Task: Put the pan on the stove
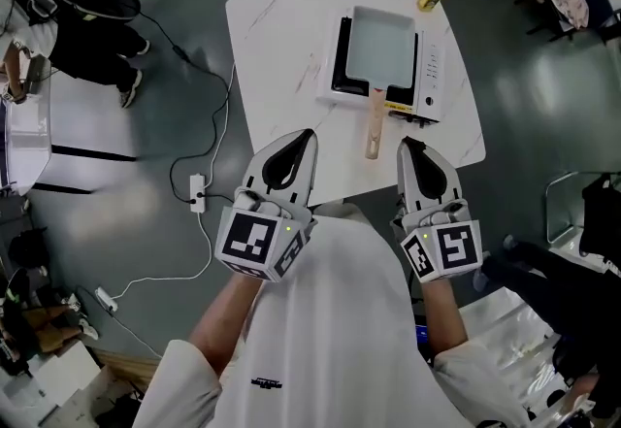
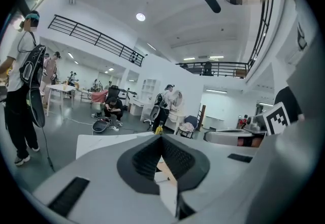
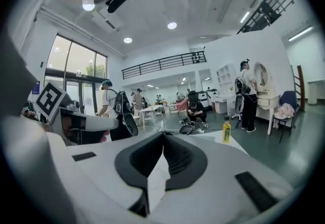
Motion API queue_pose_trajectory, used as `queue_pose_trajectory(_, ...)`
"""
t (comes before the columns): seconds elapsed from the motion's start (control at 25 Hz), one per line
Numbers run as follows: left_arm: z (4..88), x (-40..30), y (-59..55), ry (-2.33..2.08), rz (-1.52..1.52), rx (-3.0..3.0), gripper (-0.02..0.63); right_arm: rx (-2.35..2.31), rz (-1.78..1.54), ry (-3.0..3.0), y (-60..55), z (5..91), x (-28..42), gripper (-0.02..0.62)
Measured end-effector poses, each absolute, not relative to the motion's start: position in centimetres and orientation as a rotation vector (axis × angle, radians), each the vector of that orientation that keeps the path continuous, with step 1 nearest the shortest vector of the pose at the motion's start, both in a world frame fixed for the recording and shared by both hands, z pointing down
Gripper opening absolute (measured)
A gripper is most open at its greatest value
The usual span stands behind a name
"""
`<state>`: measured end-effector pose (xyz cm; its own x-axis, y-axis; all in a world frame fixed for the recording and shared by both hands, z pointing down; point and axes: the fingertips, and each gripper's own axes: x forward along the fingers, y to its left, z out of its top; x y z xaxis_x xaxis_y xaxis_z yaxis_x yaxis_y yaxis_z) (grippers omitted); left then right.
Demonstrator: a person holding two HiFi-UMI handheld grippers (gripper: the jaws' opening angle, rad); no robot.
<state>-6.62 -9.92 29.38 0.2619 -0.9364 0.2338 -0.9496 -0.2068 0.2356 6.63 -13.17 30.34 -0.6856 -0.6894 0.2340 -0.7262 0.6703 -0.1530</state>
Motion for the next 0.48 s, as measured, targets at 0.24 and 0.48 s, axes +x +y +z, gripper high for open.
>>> queue_pose_trajectory(0.24, 29.3, -7.0, -9.1, -1.738, 0.058, 2.194, 0.002, 1.141, 0.335, -2.745, -12.8, 29.7, 5.3, 0.005)
queue_pose_trajectory(0.48, 29.3, -7.1, -9.1, -1.730, 0.061, 2.194, 0.002, 1.127, 0.352, -2.738, -13.0, 29.7, 5.1, 0.003)
